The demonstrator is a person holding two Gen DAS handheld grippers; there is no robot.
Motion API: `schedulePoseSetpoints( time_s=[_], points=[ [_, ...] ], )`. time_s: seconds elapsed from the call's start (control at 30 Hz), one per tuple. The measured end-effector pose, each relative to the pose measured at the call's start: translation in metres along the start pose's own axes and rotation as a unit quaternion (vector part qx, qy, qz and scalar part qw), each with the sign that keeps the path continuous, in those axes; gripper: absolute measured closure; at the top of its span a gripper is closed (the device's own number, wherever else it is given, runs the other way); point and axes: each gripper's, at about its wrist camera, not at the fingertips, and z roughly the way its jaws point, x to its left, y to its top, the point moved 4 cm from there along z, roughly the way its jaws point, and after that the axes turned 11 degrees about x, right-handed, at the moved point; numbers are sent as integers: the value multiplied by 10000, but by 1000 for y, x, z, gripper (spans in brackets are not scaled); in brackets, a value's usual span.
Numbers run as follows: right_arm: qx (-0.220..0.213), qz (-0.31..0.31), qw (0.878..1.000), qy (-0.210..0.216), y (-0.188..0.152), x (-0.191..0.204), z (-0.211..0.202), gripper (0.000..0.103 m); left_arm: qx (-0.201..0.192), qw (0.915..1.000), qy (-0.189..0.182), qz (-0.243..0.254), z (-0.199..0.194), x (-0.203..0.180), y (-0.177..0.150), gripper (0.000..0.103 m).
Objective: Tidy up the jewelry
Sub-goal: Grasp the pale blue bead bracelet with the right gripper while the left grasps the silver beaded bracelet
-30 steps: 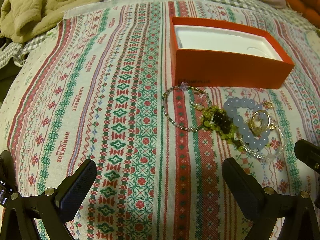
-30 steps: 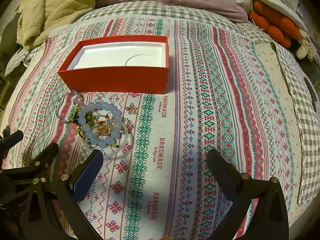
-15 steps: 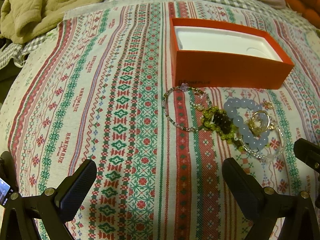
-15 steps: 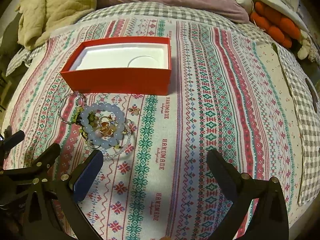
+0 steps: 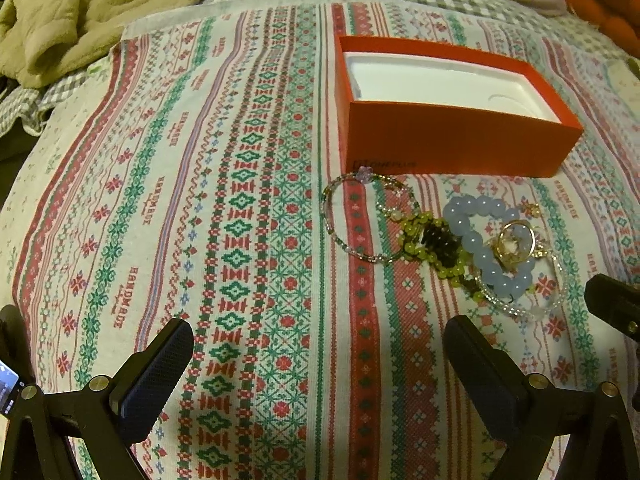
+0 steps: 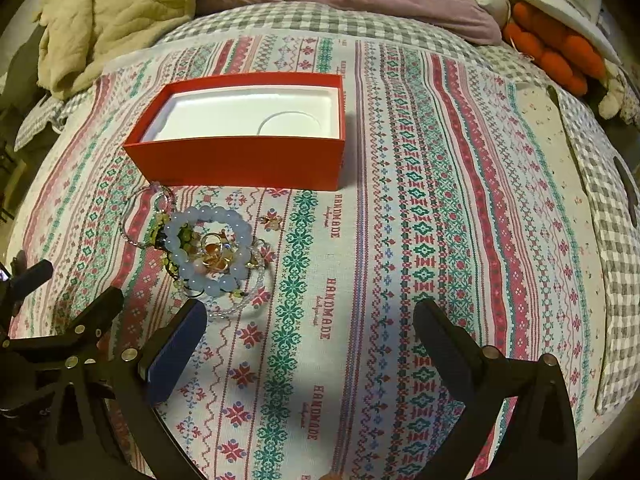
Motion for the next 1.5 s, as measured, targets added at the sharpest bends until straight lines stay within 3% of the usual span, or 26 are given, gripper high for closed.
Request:
schedulePoseSetpoints(
  time_s=[0.2, 0.4, 0.53, 0.67, 0.87, 1.03, 1.23, 1.5],
  points=[
    [-142, -209, 9997, 65, 6, -2, -10, 0, -172, 9984, -52, 538, -11, -3, 5, 0],
    [257, -141, 9969, 735, 16, -7, -5, 0, -41, 9969, -601, 497, -13, 11, 22, 0],
    [370, -87, 9945, 971, 26, -7, -2, 15, 33, 9966, -638, 513, -9, 19, 33, 2],
    [572, 36, 9892, 1350, 35, -12, 7, 34, 287, 9949, -826, 500, 4, 24, 43, 13],
    [789, 137, 9841, 1585, 43, -15, 18, 58, 488, 9911, -1110, 542, 21, 24, 53, 39],
    [875, 95, 9805, 1756, 48, -9, 24, 72, 538, 9898, -1217, 503, 32, 23, 63, 56],
    [906, -48, 9765, 1956, 60, 9, 32, 75, 554, 9901, -1189, 492, 43, 18, 73, 71],
    [1039, -166, 9777, 1819, 72, 25, 56, 78, 523, 9909, -1116, 543, 58, 4, 88, 93]
  ],
)
